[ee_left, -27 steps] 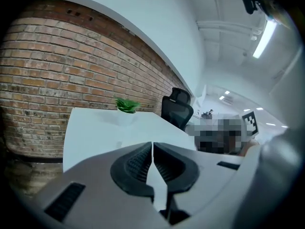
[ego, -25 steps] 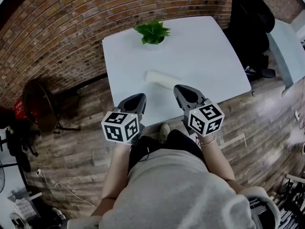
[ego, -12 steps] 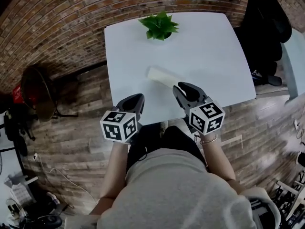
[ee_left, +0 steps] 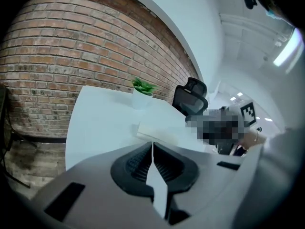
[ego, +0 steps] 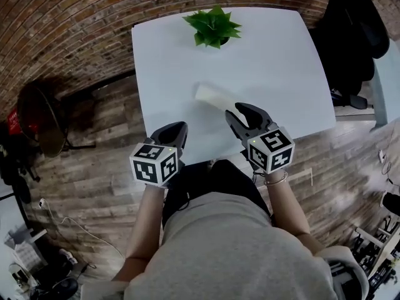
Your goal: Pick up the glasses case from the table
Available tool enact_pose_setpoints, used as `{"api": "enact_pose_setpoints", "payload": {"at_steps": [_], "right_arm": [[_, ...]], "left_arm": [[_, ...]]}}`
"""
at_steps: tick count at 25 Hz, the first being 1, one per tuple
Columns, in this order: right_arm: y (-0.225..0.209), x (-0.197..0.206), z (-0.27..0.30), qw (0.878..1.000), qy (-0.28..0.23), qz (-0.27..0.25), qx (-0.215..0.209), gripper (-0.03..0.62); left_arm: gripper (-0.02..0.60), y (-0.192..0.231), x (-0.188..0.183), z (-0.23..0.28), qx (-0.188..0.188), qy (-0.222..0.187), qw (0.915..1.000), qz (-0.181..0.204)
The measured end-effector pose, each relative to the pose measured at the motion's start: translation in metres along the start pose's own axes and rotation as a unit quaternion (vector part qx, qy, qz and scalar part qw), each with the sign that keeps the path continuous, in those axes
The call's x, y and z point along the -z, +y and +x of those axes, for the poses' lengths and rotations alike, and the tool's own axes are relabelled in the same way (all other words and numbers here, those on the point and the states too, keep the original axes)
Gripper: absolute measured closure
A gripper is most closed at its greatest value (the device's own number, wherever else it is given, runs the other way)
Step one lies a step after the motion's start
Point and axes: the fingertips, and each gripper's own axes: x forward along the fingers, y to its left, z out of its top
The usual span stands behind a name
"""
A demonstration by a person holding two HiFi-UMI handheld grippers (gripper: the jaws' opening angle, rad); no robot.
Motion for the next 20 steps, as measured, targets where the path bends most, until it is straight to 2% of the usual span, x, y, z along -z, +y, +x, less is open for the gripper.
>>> {"api": "enact_pose_setpoints", "payload": {"at_steps": [6, 17, 20], "right_arm": [[-0.004, 0.010, 0.022, 0.998, 0.049, -0.030, 0.003, 0.418], [-0.016, 0.031, 0.051, 0.987, 0.128, -0.101, -0.002, 0.376], [-0.016, 0.036, 0.062, 0.981, 0.149, -0.126, -0.008, 0.356]], "left_arm": [[0.571, 0.017, 0.014, 0.004, 0.018, 0.031, 0.9993, -0.007], [0.571, 0.047, 0.016, 0.029, 0.039, 0.037, 0.9979, -0.035], [0.571, 0.058, 0.011, 0.033, 0.041, 0.035, 0.9981, -0.030]]}}
